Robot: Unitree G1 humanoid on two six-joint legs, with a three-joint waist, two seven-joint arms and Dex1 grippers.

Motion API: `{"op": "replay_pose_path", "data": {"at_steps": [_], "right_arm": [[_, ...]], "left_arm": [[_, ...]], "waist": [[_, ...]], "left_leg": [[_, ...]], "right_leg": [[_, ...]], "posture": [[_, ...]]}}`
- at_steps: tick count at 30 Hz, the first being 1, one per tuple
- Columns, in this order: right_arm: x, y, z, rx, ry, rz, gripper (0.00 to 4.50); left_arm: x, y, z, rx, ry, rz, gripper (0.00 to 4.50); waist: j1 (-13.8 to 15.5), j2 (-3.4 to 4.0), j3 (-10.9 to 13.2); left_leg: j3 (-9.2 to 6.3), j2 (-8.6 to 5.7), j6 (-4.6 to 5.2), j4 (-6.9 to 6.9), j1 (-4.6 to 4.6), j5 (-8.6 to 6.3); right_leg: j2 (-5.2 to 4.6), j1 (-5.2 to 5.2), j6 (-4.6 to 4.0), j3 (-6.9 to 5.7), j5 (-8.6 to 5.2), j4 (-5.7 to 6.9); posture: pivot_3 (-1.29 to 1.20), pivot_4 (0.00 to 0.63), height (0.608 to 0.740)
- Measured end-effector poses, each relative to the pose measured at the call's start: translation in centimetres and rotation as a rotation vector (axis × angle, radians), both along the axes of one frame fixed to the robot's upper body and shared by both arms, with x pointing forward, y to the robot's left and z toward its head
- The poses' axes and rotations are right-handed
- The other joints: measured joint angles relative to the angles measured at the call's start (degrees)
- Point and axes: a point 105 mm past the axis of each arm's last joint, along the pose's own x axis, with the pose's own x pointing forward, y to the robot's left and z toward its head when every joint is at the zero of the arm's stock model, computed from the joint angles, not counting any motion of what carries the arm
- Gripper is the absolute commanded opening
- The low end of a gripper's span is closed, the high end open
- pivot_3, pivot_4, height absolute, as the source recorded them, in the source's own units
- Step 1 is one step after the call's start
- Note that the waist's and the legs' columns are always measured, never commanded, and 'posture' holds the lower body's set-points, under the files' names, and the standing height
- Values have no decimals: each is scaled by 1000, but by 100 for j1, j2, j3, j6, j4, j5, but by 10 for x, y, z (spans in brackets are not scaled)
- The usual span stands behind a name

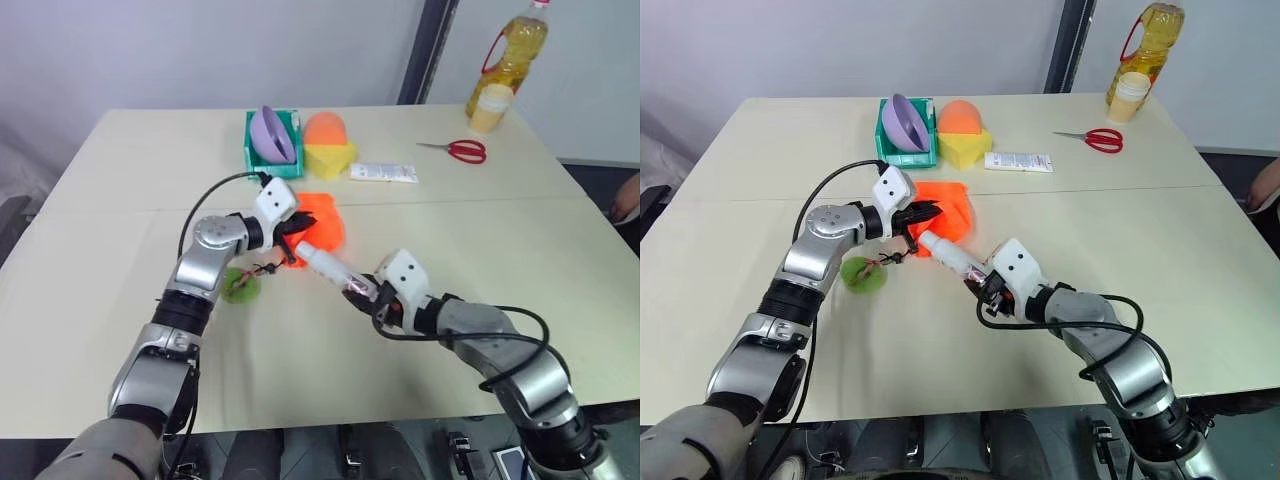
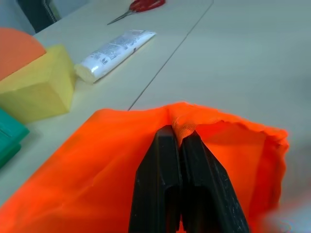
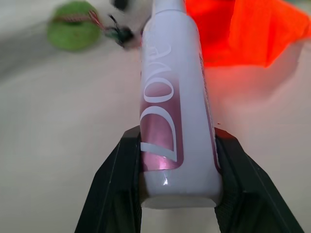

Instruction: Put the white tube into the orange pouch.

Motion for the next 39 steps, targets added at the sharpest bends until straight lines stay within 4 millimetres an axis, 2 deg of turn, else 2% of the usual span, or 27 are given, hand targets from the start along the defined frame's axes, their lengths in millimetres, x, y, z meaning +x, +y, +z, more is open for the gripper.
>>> {"op": "replay_pose_path", "data": {"at_steps": [8, 11, 17, 23, 25, 26, 30, 34, 39], "right_arm": [[17, 2, 1, 29, 35, -121, 1251], [24, 6, 8, 52, 33, -160, 1251], [30, 29, 15, 122, 81, -179, 1251], [61, 40, 18, 119, 68, -295, 1251], [65, 39, 16, 113, 65, -310, 2287], [66, 39, 15, 115, 66, -308, 2558], [62, 38, 22, 124, 37, -266, 4475], [47, 31, 37, 115, -37, -180, 4475], [8, 23, 43, 139, -55, 20, 4475]], "left_arm": [[-16, 3, -1, 43, 44, -92, 0], [-24, -6, -2, 39, 72, -133, 0], [-35, -23, 3, 35, 77, -186, 0], [-37, -26, 0, 37, 106, -194, 0], [-37, -26, -1, 38, 112, -189, 0], [-36, -25, -1, 39, 113, -185, 0], [-34, -24, 1, 29, 108, -165, 0], [-27, -19, -1, -6, 142, -116, 0], [-13, -14, 7, -125, 215, -31, 0]], "waist": [[-24, 0, 0], [0, 0, 0], [-17, 0, 0], [-33, 0, 0], [-18, 0, 0], [-14, 0, 0], [-14, 0, 0], [-19, 0, 0], [-17, 0, 0]], "left_leg": [[0, 4, 0, -2, 3, 0], [-1, 3, 0, 0, -1, 0], [-1, 2, 1, -1, -2, 0], [0, 4, 1, -2, 0, 0], [-1, 3, 1, -4, -4, 0], [0, 2, 4, -4, -7, -2], [0, 1, 8, -4, -9, -4], [-1, 1, 8, -4, -7, -4], [-4, 1, 9, -4, -7, -5]], "right_leg": [[4, -2, -1, 0, 0, 3], [1, -2, 0, 0, 0, 3], [1, -3, 0, 1, 0, 2], [3, -6, -1, 1, 0, 5], [1, -7, -1, 1, 0, 3], [0, -8, -1, 1, 0, 1], [-1, -9, 0, 1, 1, 0], [0, -9, 0, 0, 1, 0], [1, -8, 1, -2, 0, 0]], "posture": [[0, 150, 726], [0, 150, 726], [0, 150, 726], [0, 150, 726], [0, 150, 726], [0, 150, 726], [0, 150, 726], [0, 150, 726], [0, 150, 726]]}}
